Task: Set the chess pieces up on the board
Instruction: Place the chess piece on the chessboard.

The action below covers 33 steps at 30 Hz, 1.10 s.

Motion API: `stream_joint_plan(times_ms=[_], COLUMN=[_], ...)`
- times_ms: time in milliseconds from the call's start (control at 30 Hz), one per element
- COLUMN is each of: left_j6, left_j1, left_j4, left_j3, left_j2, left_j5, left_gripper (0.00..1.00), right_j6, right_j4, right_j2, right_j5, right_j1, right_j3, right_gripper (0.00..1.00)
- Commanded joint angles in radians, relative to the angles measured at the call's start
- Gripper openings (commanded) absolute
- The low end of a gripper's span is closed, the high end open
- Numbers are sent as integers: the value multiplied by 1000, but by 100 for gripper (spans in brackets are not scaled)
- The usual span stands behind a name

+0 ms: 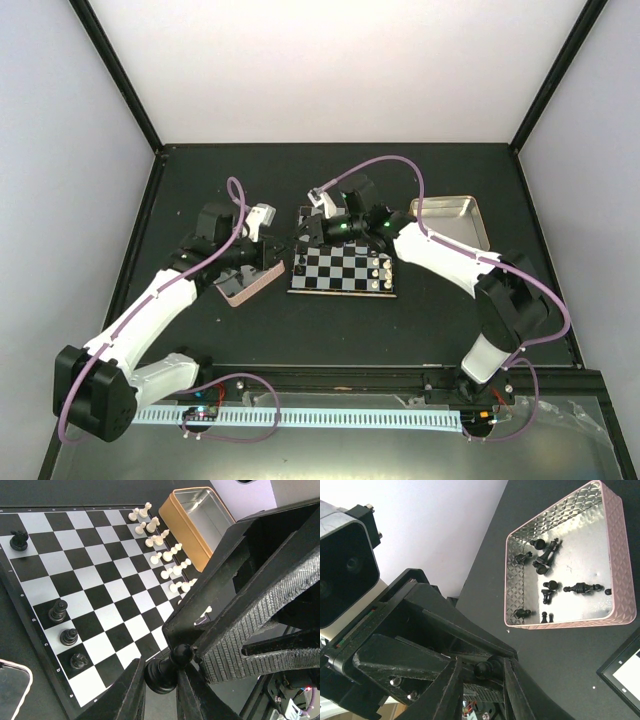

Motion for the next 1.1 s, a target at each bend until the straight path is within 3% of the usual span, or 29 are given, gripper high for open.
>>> stream_joint_plan(times_ms=[0, 633, 800, 1067], left_j6=[26, 7, -5, -43], left_j1=[-23, -25, -25, -27], left_j4=[67, 84, 95, 145], left_j3=[12, 13, 9, -10], left_j2=[-34, -28, -23, -12], left_j5=[69, 42, 33, 50], left_gripper=[18, 17, 15, 12], right_j6=[-36, -14, 27, 142], right_j4=[-57, -47, -5, 106], right_j2=[30, -14, -34, -86], right_j5=[64, 71, 60, 62], right_j1=[2, 2, 1, -10], right_j3=[35, 17, -8, -92], right_gripper=[23, 1, 4, 17])
